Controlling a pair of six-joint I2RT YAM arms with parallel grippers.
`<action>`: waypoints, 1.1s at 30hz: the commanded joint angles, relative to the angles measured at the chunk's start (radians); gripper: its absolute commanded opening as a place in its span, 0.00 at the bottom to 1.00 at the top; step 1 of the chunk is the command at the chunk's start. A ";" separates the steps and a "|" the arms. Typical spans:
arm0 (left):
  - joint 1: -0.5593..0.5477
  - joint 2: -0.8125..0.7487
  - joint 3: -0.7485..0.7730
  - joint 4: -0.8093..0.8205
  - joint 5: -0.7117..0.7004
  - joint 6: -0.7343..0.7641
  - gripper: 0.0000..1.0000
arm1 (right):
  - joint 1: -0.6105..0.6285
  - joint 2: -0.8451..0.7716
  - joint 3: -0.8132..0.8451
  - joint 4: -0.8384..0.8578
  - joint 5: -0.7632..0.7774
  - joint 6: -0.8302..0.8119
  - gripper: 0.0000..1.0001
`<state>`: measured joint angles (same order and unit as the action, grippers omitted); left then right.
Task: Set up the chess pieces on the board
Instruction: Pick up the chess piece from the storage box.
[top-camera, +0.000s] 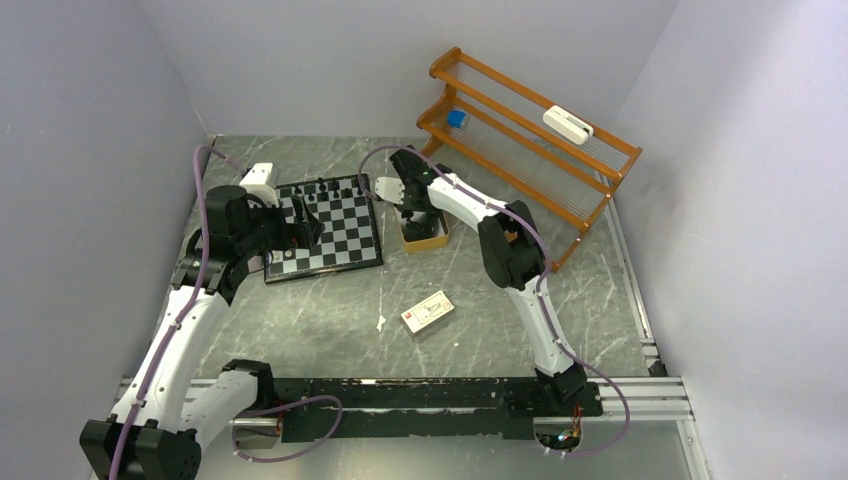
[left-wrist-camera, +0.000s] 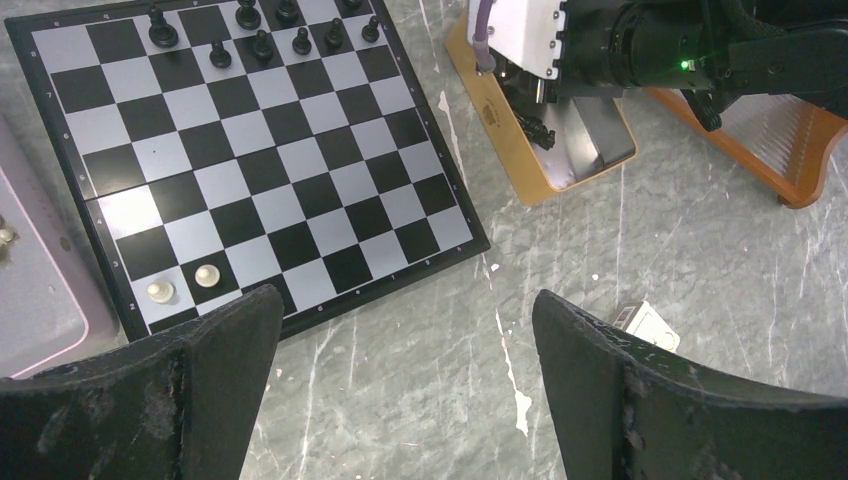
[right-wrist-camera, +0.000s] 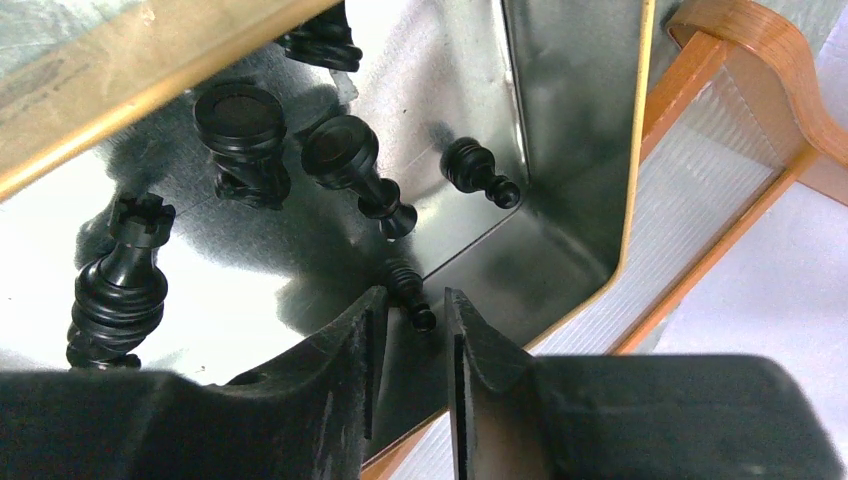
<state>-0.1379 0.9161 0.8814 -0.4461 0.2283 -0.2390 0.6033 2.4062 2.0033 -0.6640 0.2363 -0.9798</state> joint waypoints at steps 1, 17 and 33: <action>0.011 -0.020 -0.001 0.020 -0.013 0.013 1.00 | -0.002 -0.016 0.017 -0.015 0.015 -0.028 0.29; 0.012 -0.067 0.016 -0.015 -0.165 -0.006 1.00 | 0.030 -0.094 -0.045 0.023 0.003 -0.018 0.08; 0.012 -0.096 0.038 -0.036 -0.274 -0.032 1.00 | 0.078 -0.195 0.029 -0.008 -0.074 0.235 0.04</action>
<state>-0.1379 0.8425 0.8890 -0.4690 0.0162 -0.2558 0.6636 2.2620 1.9778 -0.6750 0.2039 -0.8722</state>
